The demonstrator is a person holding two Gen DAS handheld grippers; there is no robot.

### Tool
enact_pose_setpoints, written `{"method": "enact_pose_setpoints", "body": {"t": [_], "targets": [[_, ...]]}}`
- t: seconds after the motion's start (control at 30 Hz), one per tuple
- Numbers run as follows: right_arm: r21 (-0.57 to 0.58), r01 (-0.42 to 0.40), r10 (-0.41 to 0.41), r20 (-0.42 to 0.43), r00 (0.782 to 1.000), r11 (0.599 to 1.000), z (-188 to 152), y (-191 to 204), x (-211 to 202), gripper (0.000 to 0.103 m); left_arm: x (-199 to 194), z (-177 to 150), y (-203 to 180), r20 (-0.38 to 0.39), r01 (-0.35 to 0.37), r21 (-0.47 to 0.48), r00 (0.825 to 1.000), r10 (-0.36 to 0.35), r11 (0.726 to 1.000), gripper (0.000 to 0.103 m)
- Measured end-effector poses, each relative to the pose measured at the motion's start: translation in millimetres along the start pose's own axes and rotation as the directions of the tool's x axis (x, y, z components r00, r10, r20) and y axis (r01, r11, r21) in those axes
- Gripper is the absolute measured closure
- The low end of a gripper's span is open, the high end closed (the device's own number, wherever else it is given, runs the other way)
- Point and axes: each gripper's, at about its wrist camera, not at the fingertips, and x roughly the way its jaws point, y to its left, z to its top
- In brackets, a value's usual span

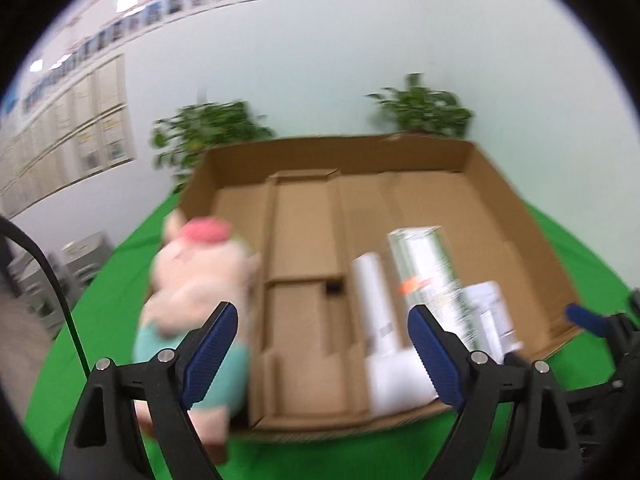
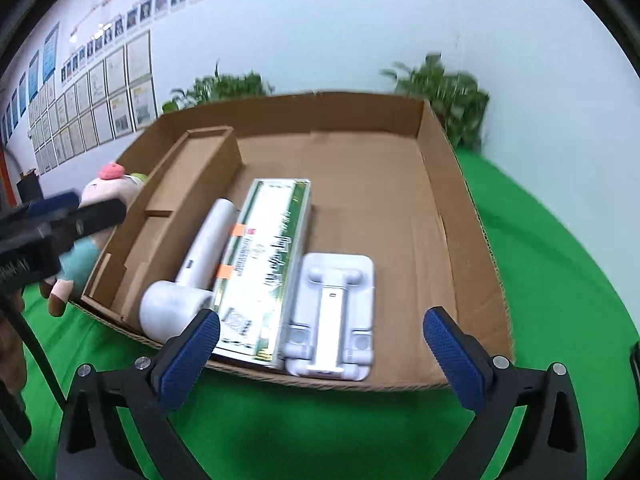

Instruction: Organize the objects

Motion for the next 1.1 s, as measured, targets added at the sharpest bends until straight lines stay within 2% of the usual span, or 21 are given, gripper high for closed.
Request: {"method": "enact_pose_setpoints", "body": {"t": [0.1,0.13,0.17,0.27,0.33,0.47,1.1], "targets": [[0.035,0.021,-0.021,-0.005,1.0,0.999,-6.5,5.1,7.1,0.0,7.8,-22.7,8.6,-0.01,-0.07,-0.024,0.998,0.07,0.997,0.016],[0.044,0.027,-0.027,-0.01,1.0,0.999,-7.6,6.6,11.8,0.0,23.2,-27.0,-5.2,-0.011,-0.089,-0.022,0.996,0.089,0.996,0.016],[0.047,0.035,-0.034,-0.012,0.999,0.998,-8.4,6.7,15.6,0.0,28.2,-32.5,-3.0,-0.014,-0.108,-0.018,0.994,0.108,0.994,0.016],[0.029,0.056,-0.056,-0.024,0.998,0.998,-16.7,14.1,25.4,0.0,31.2,-43.0,-11.7,0.04,-0.162,0.022,0.986,0.161,0.987,0.015],[0.006,0.057,-0.057,-0.011,0.998,0.998,-20.3,19.1,28.7,0.0,32.5,-44.8,-12.3,0.054,-0.153,-0.007,0.987,0.154,0.988,0.012],[0.012,0.072,-0.072,0.001,0.997,0.997,-23.9,20.9,28.8,0.0,35.4,-39.9,-14.5,0.055,-0.161,-0.026,0.985,0.163,0.987,0.01],[0.016,0.067,-0.066,-0.012,0.998,0.998,-21.2,15.5,28.5,0.0,39.1,-40.0,-16.3,0.042,-0.168,-0.024,0.985,0.169,0.985,0.005]]}}
